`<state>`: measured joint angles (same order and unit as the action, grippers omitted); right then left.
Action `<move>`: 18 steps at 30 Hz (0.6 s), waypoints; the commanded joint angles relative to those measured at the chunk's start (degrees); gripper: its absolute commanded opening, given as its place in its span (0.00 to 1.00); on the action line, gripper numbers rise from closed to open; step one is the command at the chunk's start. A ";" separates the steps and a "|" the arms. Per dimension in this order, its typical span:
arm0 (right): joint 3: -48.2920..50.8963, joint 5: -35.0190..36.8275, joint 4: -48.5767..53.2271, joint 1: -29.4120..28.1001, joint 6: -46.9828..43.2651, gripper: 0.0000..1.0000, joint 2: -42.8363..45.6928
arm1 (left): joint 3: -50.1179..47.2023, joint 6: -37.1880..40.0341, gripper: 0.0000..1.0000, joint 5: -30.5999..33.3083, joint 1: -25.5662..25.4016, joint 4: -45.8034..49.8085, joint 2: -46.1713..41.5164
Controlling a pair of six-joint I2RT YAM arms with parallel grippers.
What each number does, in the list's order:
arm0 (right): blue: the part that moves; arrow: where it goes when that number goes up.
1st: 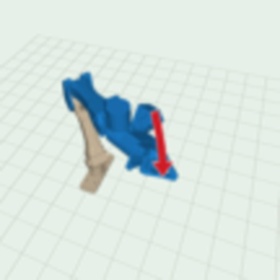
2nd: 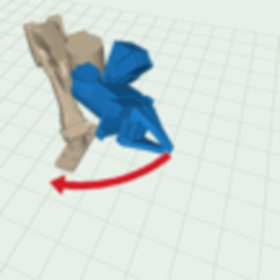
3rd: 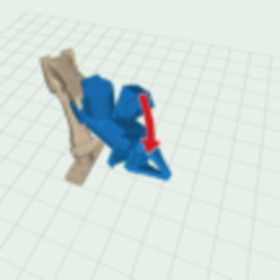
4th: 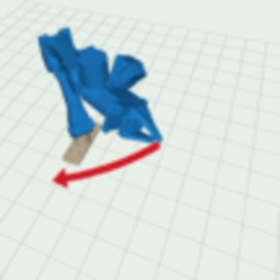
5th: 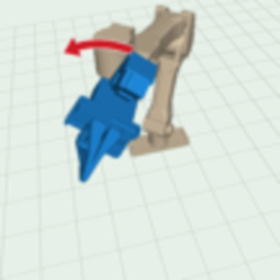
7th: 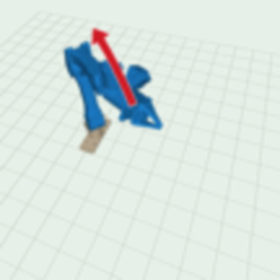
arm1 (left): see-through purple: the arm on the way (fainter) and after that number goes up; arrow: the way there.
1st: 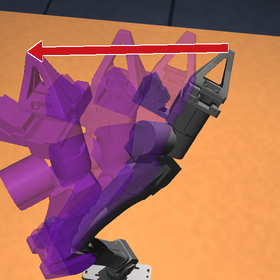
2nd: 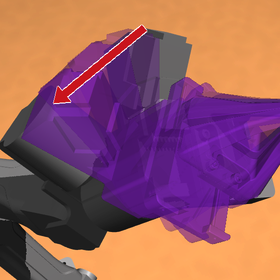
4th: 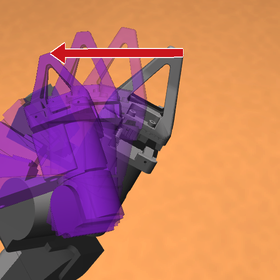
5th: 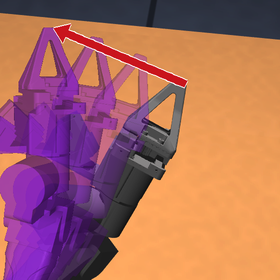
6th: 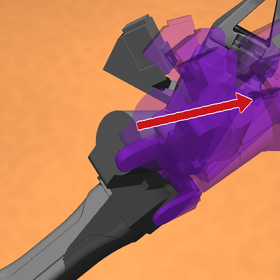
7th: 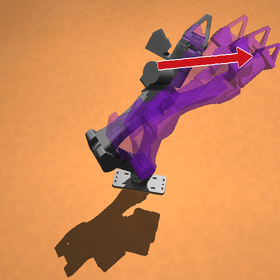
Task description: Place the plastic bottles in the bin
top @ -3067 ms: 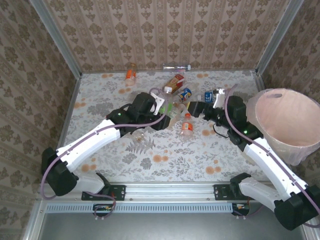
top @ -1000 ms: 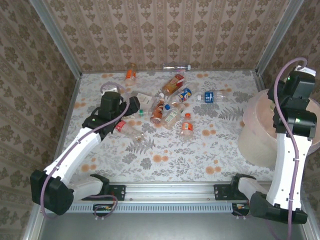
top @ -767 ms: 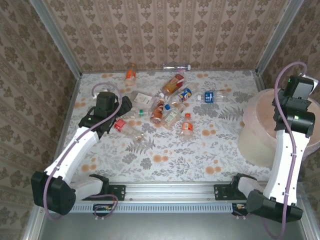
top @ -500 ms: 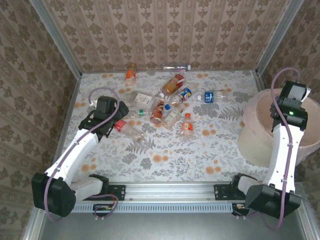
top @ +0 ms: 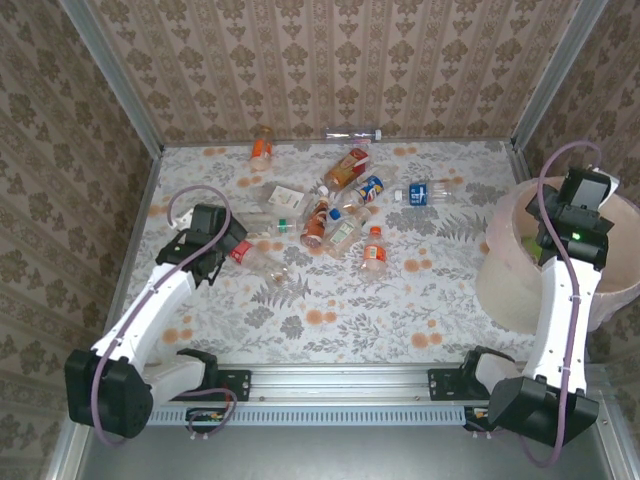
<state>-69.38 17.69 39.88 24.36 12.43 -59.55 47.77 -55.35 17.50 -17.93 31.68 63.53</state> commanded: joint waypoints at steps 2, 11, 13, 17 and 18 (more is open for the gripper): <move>-2.67 -1.82 0.72 -2.82 2.62 0.95 2.74 | 1.18 -2.73 1.00 0.85 1.08 3.44 1.89; -10.39 3.22 3.27 -25.91 5.33 1.00 2.99 | -0.97 -4.19 1.00 -2.53 3.65 3.37 2.27; -11.47 2.85 2.84 -31.00 5.26 1.00 1.28 | -2.26 -3.28 1.00 -4.27 4.04 1.36 1.51; -13.56 -2.45 3.36 -38.20 5.00 1.00 -3.53 | -6.00 -2.65 1.00 -5.69 4.34 -3.83 -1.15; -13.36 -3.44 2.70 -40.04 5.13 1.00 -4.71 | -6.85 -2.98 1.00 -5.61 4.40 -4.57 -1.87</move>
<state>-81.84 17.47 42.22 -12.43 16.75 -61.43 42.63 -58.08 13.30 -14.13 30.13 64.10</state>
